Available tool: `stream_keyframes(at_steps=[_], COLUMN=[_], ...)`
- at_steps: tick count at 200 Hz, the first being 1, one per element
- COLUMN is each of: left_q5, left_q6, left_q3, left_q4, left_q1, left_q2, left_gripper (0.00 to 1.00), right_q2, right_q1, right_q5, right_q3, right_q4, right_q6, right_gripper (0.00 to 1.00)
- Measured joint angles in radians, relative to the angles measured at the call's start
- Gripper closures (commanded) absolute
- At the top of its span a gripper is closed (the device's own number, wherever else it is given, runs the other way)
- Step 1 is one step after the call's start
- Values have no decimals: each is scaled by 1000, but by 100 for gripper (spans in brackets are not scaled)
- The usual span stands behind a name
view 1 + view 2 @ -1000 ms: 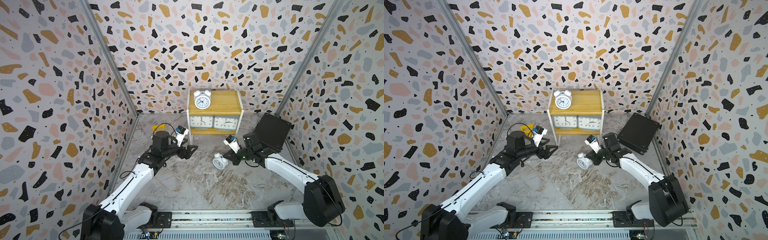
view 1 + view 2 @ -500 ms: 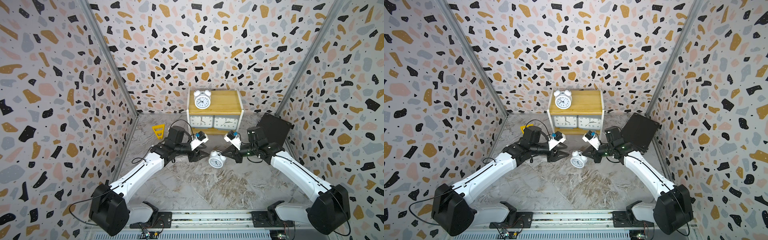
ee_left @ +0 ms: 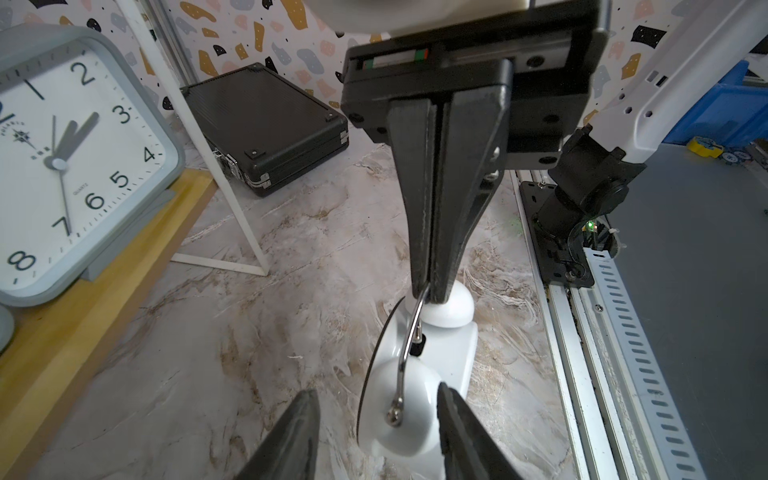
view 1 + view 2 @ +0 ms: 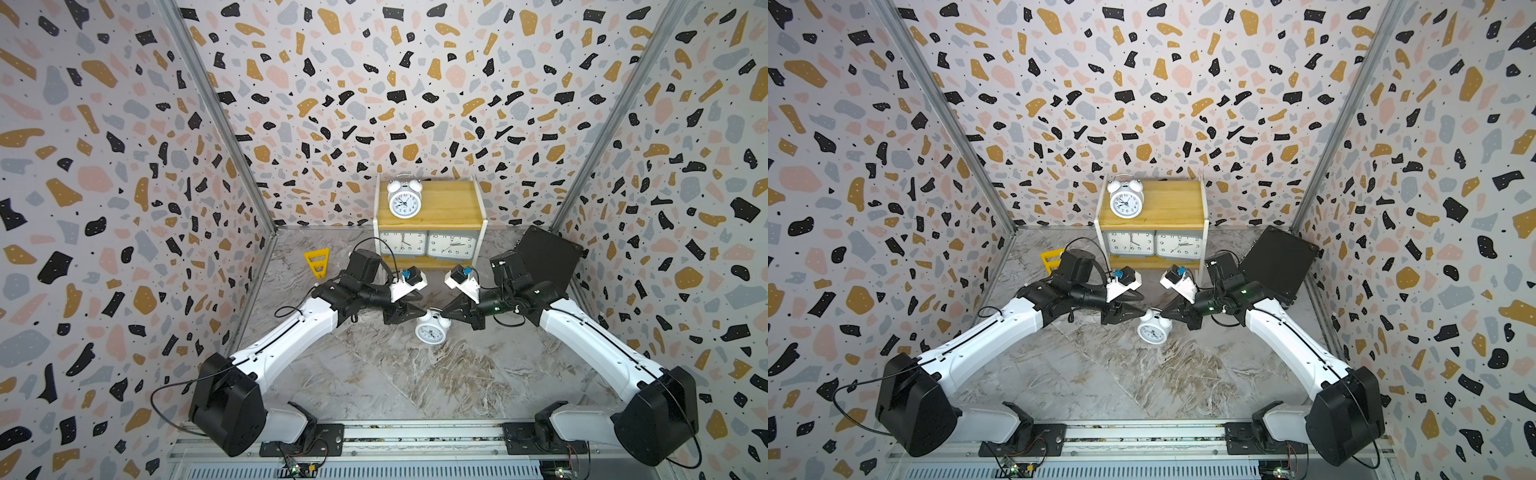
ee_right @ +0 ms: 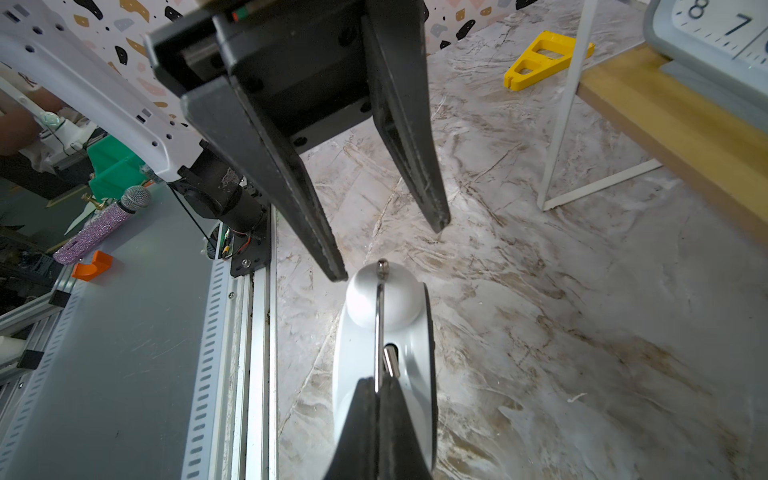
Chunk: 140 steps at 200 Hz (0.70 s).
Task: Place the alarm clocks on the shelf by style
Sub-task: Pick up the alarm from the center of the board.
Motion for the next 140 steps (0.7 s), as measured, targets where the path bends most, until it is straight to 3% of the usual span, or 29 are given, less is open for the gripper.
stream_keyframes(at_steps=[24,49,124,140], left_q5=[6,12,47,56], left_q6=[15,27,41,47], left_q3=[6,19,40,47], left_q4=[-5,-12,-27,-32], left_q1=[-10,-23,-36,-37], left_q2=[17,39,57,63], left_gripper=[51,58,88,98], right_q2=[0,0,0,0], right_q1=[1,4,9,8], right_q5=[-4,-4,-4,3], right_q3=[0,7,12,12], right_q4=[-5,-11,-19,-20], right_q6=[-6,-7,-11,-11], right_gripper=[100,100,100,100])
